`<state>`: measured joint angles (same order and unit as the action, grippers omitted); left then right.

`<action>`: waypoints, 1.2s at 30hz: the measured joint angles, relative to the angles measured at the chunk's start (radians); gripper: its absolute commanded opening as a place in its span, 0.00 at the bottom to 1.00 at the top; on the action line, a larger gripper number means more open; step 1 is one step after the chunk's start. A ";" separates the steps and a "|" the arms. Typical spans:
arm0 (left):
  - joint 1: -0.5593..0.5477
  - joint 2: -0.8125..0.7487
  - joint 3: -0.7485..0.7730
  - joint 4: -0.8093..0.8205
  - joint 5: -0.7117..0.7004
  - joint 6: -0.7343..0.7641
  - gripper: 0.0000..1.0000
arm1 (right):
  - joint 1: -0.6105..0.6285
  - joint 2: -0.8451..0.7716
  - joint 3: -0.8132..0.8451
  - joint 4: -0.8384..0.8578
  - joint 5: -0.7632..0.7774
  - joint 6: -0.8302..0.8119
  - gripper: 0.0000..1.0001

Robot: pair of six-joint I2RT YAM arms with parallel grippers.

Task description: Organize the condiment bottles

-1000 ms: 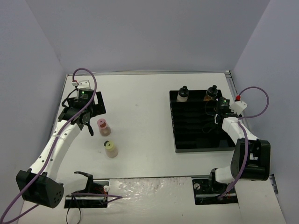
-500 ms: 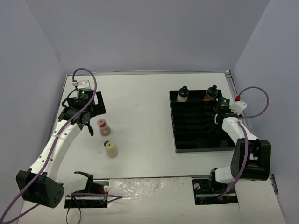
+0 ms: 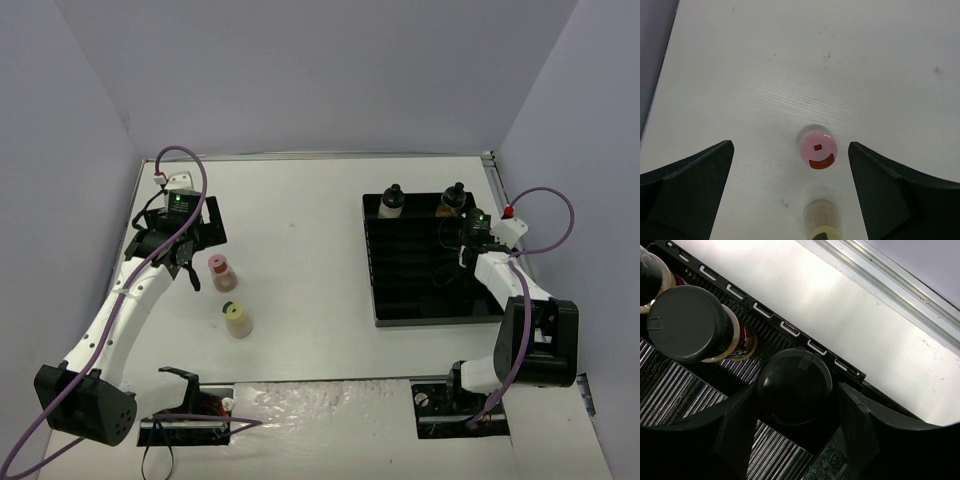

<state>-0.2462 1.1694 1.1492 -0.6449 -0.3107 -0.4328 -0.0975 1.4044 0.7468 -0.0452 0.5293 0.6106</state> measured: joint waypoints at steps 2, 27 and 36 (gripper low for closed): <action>0.000 0.000 0.000 0.000 0.000 0.000 0.97 | 0.000 -0.002 -0.002 -0.003 -0.001 0.000 0.59; 0.000 0.000 -0.001 0.000 -0.002 -0.003 0.97 | 0.291 -0.341 0.020 -0.275 -0.049 0.082 0.65; 0.000 0.000 -0.001 0.000 -0.017 -0.003 0.97 | 0.800 0.129 0.465 -0.255 -0.100 0.003 0.67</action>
<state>-0.2462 1.1690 1.1484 -0.6454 -0.3278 -0.4362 0.7027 1.5338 1.2120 -0.2999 0.4290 0.6132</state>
